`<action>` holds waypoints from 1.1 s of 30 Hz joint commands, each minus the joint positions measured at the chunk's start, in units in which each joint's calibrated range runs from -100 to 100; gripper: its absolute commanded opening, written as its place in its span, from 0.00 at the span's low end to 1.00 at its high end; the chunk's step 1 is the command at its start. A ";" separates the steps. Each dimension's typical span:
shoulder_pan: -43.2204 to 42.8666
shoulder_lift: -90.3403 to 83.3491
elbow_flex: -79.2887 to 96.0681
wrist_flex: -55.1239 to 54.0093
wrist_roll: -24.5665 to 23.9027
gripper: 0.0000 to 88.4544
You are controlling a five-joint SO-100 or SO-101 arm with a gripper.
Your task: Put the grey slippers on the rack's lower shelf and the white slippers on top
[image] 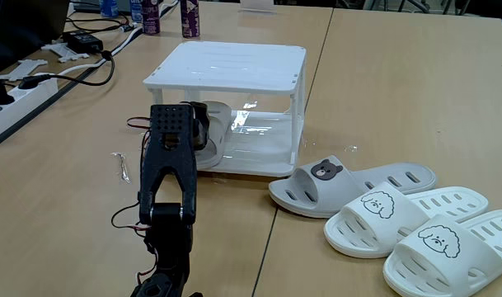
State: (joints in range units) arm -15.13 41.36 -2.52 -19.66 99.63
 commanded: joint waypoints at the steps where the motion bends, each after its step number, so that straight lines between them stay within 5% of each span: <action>1: -2.30 -3.54 0.67 0.42 0.37 0.38; 11: -2.06 -8.34 11.49 -5.80 0.37 0.36; 16: -2.06 -12.46 16.63 -5.88 0.37 0.24; 33: -2.06 -22.30 26.65 -11.40 0.37 0.35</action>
State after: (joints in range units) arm -17.00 28.16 21.02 -28.24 99.63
